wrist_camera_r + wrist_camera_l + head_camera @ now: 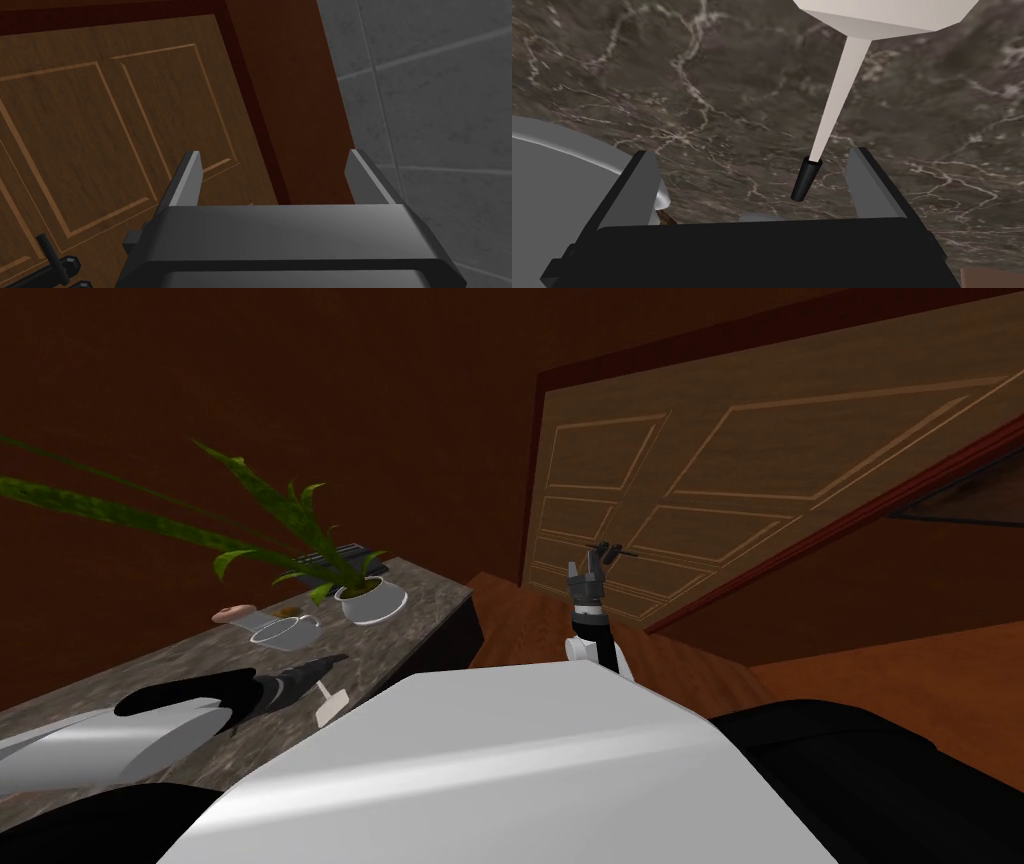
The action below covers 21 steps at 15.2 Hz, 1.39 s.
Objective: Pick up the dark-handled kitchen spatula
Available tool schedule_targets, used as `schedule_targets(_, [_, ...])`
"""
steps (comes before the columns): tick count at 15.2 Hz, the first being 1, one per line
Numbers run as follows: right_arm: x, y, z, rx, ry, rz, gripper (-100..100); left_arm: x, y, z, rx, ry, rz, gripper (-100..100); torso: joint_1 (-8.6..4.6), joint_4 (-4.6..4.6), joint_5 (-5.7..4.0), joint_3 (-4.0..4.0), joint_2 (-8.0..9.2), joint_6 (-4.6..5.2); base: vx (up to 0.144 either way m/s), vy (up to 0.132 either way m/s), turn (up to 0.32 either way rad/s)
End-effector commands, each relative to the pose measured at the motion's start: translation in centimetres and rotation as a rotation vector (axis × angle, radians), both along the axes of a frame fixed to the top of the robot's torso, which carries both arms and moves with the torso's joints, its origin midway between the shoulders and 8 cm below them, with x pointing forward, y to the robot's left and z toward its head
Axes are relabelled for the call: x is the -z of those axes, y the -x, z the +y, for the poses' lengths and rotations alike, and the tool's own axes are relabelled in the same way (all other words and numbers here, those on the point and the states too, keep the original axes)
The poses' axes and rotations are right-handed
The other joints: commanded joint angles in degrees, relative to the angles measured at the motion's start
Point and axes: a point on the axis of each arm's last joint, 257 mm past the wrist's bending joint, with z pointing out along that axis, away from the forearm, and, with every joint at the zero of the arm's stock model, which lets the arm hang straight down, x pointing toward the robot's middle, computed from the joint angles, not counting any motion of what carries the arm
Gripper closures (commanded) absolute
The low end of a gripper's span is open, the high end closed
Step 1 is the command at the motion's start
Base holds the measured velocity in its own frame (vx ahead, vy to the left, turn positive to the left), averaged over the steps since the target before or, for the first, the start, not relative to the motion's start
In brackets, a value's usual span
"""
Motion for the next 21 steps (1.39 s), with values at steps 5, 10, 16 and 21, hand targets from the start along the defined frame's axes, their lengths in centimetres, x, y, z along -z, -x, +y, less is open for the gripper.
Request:
schedule_targets(5, [0.0, 0.0, 0.0, 0.0, 0.0, 0.0, 0, 0.9, 3.2, 0.5, -0.026, 0.0, 0.156, -100, 0.0, 0.0, 0.0, 0.0, 0.01, -0.01, 0.003, 0.001, -0.053])
schedule_targets(10, [0.0, 0.0, 0.0, 0.0, 0.0, 0.0, 0, 1.5, 6.1, 0.7, -0.051, 0.0, 0.288, -100, 0.0, 0.0, 0.0, 0.0, 0.01, -0.01, 0.002, 0.001, -0.056])
schedule_targets(16, [0.0, 0.0, 0.0, 0.0, 0.0, 0.0, 0, 3.8, 8.8, 1.3, -0.081, 0.005, 0.267, -100, 0.11, -0.02, 0.04, -0.06, -0.12, -0.01, 0.032, 0.014, -0.085])
schedule_targets(21, [0.0, 0.0, 0.0, 0.0, 0.0, 0.0, 0, 3.6, 8.5, 1.3, -0.078, 0.003, 0.269, 100, 0.01, 0.01, 0.03, -0.01, -0.03, 0.04, 0.007, 0.005, -0.002])
